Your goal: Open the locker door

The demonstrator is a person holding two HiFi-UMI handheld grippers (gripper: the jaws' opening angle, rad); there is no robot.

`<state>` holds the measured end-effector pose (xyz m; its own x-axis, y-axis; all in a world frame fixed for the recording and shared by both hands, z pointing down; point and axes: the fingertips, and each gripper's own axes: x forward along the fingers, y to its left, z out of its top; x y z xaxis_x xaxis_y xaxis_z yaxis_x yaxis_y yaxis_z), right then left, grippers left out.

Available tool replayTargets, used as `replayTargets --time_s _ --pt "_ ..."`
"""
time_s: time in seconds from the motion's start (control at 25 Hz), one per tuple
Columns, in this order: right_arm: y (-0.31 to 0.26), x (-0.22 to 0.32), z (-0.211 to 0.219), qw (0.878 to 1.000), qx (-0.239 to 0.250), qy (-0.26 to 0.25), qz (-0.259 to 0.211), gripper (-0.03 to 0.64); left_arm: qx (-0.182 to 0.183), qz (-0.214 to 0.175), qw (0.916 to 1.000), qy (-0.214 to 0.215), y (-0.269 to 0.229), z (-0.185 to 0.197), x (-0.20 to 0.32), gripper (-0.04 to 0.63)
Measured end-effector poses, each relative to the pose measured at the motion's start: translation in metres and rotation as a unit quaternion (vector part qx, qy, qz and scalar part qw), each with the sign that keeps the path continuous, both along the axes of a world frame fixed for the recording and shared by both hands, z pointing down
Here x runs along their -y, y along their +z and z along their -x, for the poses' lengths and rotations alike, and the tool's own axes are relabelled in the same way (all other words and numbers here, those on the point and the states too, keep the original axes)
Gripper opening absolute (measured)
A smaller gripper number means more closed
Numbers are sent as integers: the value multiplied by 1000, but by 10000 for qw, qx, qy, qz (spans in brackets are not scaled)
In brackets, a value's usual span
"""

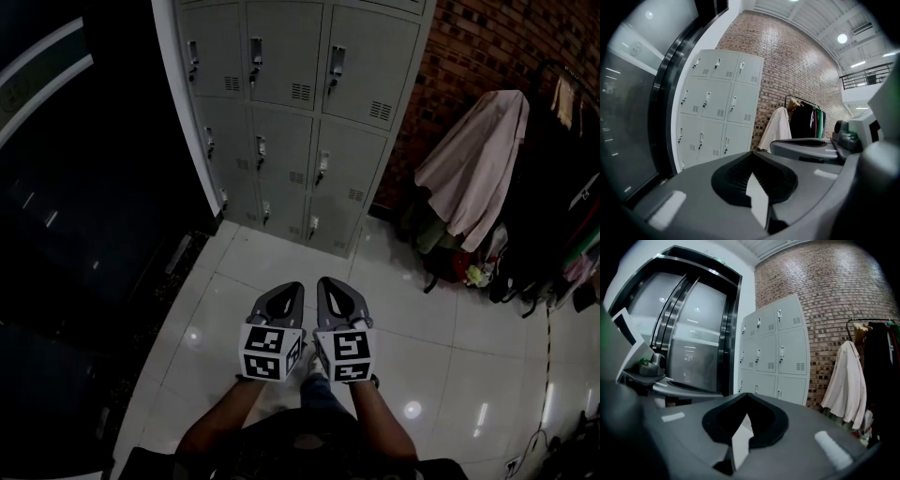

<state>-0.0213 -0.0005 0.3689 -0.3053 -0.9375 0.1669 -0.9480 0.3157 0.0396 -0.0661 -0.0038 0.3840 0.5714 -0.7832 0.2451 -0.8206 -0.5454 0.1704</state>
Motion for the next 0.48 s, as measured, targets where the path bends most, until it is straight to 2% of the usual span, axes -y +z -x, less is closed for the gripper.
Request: replayTargets --time_s 0.48 --pt "-18 143 -52 9990 153 -318 -271 0 69 -179 9993 -323 -13 -62 142 5"
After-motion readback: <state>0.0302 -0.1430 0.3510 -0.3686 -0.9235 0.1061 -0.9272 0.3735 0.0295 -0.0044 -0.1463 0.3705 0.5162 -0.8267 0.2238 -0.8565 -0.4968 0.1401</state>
